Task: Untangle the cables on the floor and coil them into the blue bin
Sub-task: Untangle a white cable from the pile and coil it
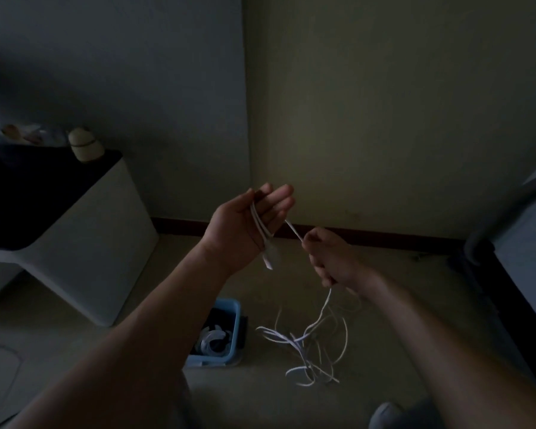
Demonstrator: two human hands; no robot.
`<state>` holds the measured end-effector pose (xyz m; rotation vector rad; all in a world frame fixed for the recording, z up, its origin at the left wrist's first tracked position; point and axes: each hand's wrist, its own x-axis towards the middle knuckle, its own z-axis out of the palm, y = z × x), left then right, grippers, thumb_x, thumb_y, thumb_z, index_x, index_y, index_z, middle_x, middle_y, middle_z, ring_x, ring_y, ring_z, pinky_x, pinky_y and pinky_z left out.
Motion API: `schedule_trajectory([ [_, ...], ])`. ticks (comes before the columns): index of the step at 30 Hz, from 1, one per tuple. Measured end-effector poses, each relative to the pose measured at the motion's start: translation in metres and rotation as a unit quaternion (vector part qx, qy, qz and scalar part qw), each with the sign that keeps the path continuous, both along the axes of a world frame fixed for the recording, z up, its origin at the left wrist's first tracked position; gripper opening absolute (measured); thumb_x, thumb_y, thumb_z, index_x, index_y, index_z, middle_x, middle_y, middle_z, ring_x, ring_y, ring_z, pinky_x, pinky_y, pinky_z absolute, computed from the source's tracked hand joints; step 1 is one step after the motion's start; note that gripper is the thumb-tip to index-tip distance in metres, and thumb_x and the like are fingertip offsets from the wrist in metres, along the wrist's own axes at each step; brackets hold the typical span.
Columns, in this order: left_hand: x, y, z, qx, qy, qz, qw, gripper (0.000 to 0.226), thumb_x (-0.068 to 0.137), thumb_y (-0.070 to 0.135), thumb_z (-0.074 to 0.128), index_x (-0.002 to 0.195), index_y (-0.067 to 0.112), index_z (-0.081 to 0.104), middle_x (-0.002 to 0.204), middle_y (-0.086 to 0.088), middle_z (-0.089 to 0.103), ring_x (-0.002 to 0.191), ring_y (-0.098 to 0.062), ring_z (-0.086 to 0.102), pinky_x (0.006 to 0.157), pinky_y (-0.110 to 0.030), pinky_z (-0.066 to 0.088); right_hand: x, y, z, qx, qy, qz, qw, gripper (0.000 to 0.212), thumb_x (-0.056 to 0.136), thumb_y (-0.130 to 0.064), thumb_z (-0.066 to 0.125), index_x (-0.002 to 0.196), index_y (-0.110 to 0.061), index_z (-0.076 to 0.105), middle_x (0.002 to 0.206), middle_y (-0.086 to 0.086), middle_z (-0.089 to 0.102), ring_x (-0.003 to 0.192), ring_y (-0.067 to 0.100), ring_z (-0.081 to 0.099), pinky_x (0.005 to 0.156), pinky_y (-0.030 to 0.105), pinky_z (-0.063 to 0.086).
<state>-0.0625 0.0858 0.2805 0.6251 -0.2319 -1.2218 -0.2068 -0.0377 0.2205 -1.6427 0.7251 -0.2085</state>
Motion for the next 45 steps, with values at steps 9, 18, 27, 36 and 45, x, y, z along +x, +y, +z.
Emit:
schedule_trajectory([
  [9,-0.007,-0.005,-0.009,0.042,-0.099,0.03,0.994,0.033,0.106,0.016,0.028,0.116,0.0,0.056,0.126,-0.024,0.065,0.118,-0.035,0.063,0.108,-0.045,0.043,0.0,0.018,0.014,-0.266,0.007,0.078,0.961,0.023,0.089,-0.02,0.068,0.074,-0.037,0.063,0.06,-0.021,0.063,0.053,-0.002,0.058,0.056,0.02,0.043],
  [18,-0.014,-0.008,-0.013,0.151,-0.301,0.048,0.94,0.031,0.107,0.015,0.032,0.118,0.0,0.056,0.121,-0.021,0.068,0.116,-0.034,0.064,0.104,-0.045,0.045,-0.003,0.023,0.02,-0.068,-0.051,0.097,0.992,0.037,0.09,0.004,0.056,0.098,-0.026,0.076,0.055,-0.011,0.059,0.058,0.009,0.051,0.056,0.022,0.037],
  [27,-0.004,-0.015,-0.031,0.17,-0.439,0.084,0.878,0.032,0.108,0.015,0.032,0.118,-0.005,0.056,0.116,-0.018,0.069,0.107,-0.022,0.066,0.091,-0.034,0.05,-0.004,0.019,0.022,0.023,-0.017,0.114,0.993,0.017,0.09,-0.017,0.064,0.089,-0.001,0.071,0.058,0.004,0.057,0.054,0.016,0.054,0.049,0.024,0.043],
  [36,0.009,-0.01,-0.045,0.237,-0.662,0.078,0.707,0.026,0.096,0.034,0.04,0.092,0.022,0.064,0.095,0.016,0.07,0.1,-0.015,0.067,0.093,-0.044,0.051,-0.01,0.013,0.03,0.03,-0.044,0.141,0.989,0.024,0.091,-0.017,0.06,0.073,-0.004,0.07,0.049,0.001,0.048,0.042,0.012,0.042,0.044,0.024,0.034],
  [45,-0.01,-0.005,-0.03,0.245,-0.495,-0.154,0.819,0.055,0.108,0.029,0.027,0.105,-0.011,0.064,0.071,-0.024,0.07,0.044,-0.029,0.047,0.042,-0.025,0.037,-0.013,0.005,0.029,-0.023,-0.156,0.041,0.987,0.02,0.094,-0.007,0.059,0.095,0.009,0.07,0.049,-0.012,0.049,0.046,0.0,0.044,0.049,0.016,0.033],
])
